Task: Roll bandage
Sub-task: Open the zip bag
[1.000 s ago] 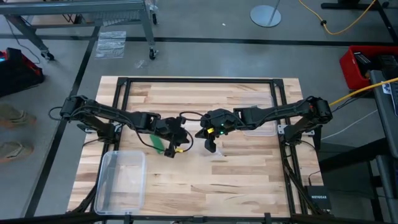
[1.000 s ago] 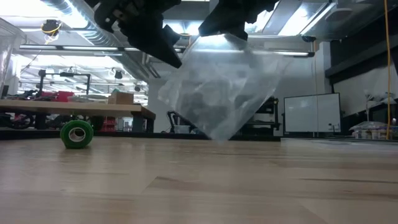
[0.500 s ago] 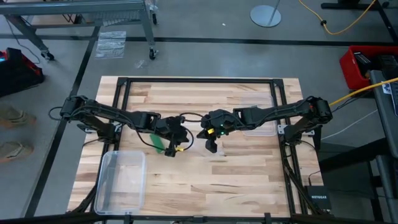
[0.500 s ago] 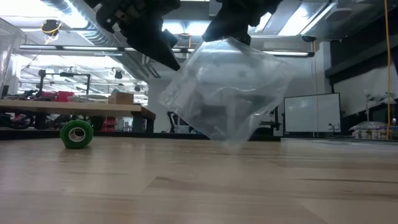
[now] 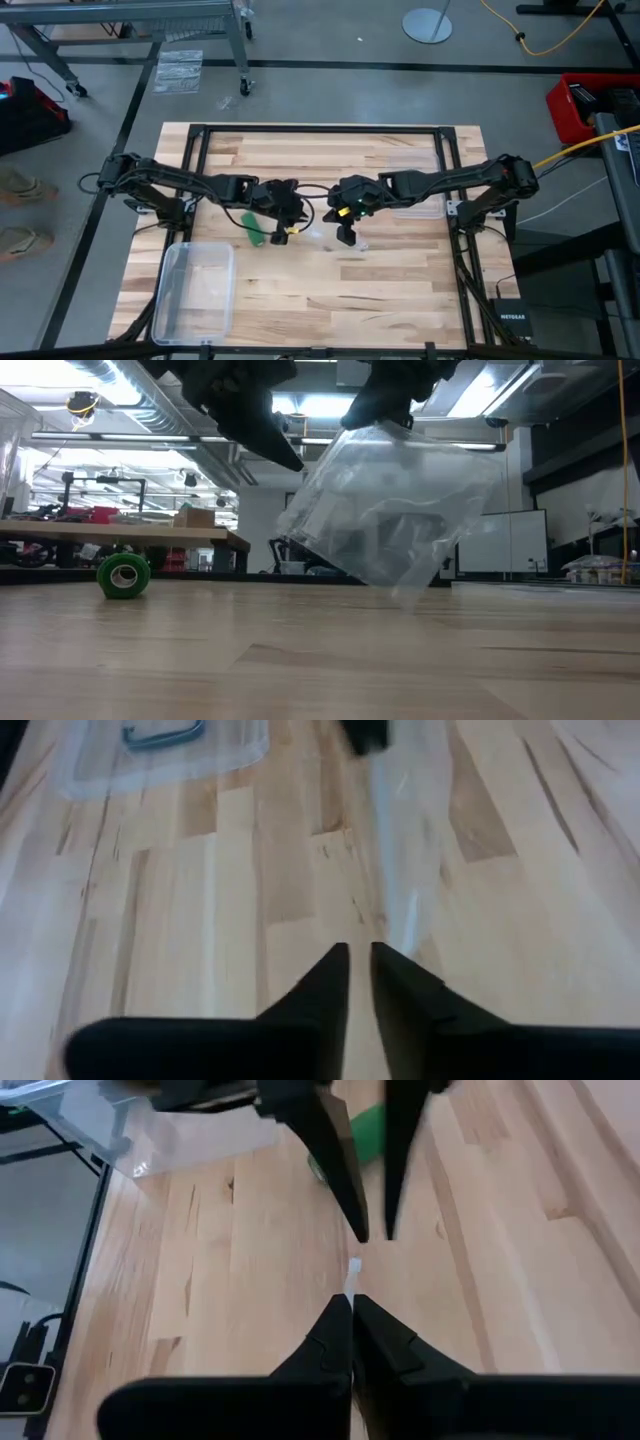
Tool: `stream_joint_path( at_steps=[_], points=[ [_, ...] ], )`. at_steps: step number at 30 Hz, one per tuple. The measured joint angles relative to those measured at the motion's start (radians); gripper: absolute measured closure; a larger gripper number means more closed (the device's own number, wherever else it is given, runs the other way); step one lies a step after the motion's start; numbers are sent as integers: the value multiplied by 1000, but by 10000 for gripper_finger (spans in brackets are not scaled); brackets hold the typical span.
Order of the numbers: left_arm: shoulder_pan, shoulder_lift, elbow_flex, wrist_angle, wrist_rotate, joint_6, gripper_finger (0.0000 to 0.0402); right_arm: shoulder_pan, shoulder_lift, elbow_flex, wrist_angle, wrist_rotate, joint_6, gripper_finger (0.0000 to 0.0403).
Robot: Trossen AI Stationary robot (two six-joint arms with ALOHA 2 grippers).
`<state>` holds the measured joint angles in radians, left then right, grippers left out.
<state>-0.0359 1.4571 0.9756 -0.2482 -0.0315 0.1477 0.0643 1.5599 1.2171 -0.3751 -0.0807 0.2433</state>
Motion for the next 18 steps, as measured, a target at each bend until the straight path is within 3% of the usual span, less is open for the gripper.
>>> stream_joint_path(
  at_steps=[8,13,18],
  points=[
    [-5,77,0,108,1,-18,253,-7,-34,1,-39,62,-70,401],
    [-21,116,-1,130,3,12,242,-7,-35,1,-108,96,-75,401],
    [-23,115,-1,134,2,-4,255,-7,-35,1,-160,148,-75,401]
  ],
)
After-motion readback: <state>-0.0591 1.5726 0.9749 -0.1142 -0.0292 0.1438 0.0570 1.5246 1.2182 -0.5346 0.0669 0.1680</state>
